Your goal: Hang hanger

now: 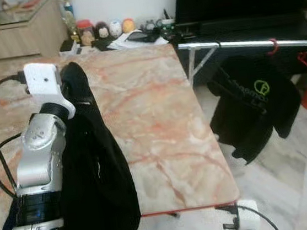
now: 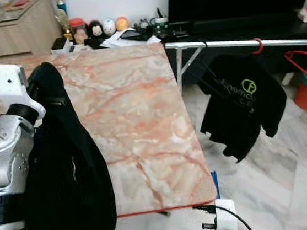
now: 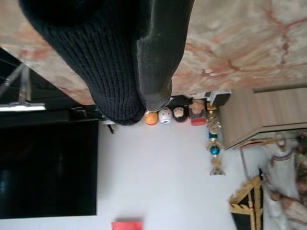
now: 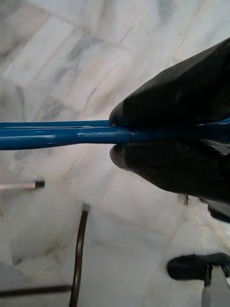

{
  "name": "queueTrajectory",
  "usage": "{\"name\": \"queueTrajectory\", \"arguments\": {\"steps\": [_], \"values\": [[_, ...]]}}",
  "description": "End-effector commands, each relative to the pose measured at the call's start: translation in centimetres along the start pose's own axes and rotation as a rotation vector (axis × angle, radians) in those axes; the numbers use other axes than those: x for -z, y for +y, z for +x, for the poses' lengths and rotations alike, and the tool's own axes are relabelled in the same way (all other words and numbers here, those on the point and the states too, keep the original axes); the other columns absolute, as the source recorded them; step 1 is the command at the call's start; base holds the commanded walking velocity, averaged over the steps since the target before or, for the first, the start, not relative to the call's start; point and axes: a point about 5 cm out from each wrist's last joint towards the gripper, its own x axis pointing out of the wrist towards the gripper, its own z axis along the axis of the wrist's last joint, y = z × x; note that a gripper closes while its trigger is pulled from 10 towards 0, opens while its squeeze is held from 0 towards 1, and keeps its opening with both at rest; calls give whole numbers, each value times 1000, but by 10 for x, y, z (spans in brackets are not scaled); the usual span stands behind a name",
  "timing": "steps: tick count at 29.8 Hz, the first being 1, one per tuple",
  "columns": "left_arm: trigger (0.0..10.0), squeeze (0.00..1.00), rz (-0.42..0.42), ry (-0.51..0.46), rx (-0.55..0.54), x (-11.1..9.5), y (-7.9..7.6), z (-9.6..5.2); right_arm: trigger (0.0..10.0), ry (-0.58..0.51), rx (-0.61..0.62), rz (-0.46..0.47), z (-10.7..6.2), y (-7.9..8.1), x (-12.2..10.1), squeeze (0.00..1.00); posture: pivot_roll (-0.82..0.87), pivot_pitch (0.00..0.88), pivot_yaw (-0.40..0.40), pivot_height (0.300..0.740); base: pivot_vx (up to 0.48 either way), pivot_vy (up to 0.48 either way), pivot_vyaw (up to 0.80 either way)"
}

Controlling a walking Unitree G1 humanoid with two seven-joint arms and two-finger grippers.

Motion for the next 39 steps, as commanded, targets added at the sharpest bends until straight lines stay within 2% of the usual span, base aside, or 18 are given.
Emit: {"name": "queueTrajectory", "arguments": {"steps": [1,15,21,23,25,26,27,28,31,37,38,39], "values": [[10000,0,-4,-52,20,-13,-6,6,10000,-10,8,7,1,-2,-4,0,98,0,-10,740,289,0,0],[10000,0,7,-74,19,-19,-4,7,10000,-5,7,1,1,-2,-4,0,103,0,-14,740,317,0,0],[10000,0,23,-44,63,-19,-6,9,10000,-1,4,-3,1,-2,-4,0,106,0,-15,740,0,0,0],[10000,0,4,-4,79,-14,-6,10,10000,-1,2,-5,1,-2,-4,0,110,0,-16,740,0,0,0],[10000,0,30,41,68,-7,-4,10,10000,0,1,-6,1,-2,-4,0,110,0,-16,740,0,0,0],[10000,0,45,129,53,8,0,6,10000,1,-2,-7,1,-2,-4,0,109,0,-13,740,0,0,0],[10000,0,45,129,53,8,0,6,10000,1,-2,-7,1,-2,-4,0,109,0,-13,740,0,0,0],[10000,0,51,243,47,26,3,-1,10000,2,-2,-7,1,-2,-4,0,107,0,-11,740,0,0,0],[10000,0,76,341,63,40,6,-14,10000,3,-2,-7,1,-2,-3,0,105,0,-9,740,0,0,0],[10000,0,57,433,100,45,13,-36,10000,4,0,-7,1,-1,-3,0,105,0,-9,740,0,0,0],[10000,0,81,495,153,47,13,-50,10000,6,1,-7,1,-2,-3,0,111,0,-6,740,0,0,0],[10000,0,81,495,153,47,13,-50,10000,6,1,-7,1,-2,-3,0,111,0,-6,740,0,0,0]]}}
